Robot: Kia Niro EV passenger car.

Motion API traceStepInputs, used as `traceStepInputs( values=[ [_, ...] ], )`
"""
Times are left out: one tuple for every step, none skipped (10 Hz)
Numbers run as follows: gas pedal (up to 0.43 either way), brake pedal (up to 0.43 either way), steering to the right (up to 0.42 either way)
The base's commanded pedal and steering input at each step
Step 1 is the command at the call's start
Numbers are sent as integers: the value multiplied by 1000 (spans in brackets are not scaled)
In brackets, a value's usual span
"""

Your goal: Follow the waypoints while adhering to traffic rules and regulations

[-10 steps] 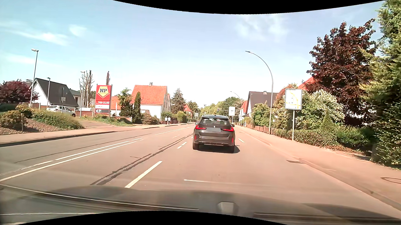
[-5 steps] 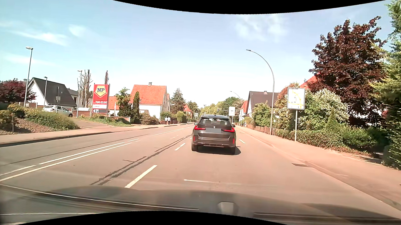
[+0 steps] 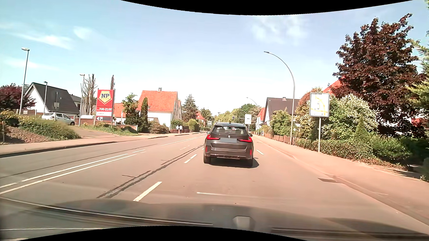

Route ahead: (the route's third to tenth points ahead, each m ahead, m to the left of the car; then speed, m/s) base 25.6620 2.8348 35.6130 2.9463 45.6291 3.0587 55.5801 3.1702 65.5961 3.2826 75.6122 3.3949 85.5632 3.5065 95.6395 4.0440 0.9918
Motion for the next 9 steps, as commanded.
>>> traceStepInputs(
  values=[
    [0, 6, 7],
    [0, 6, 7],
    [0, 6, 8],
    [0, 6, 8],
    [0, 6, 8],
    [0, 6, 8],
    [0, 6, 8],
    [0, 6, 8],
    [0, 6, 7]
  ],
)
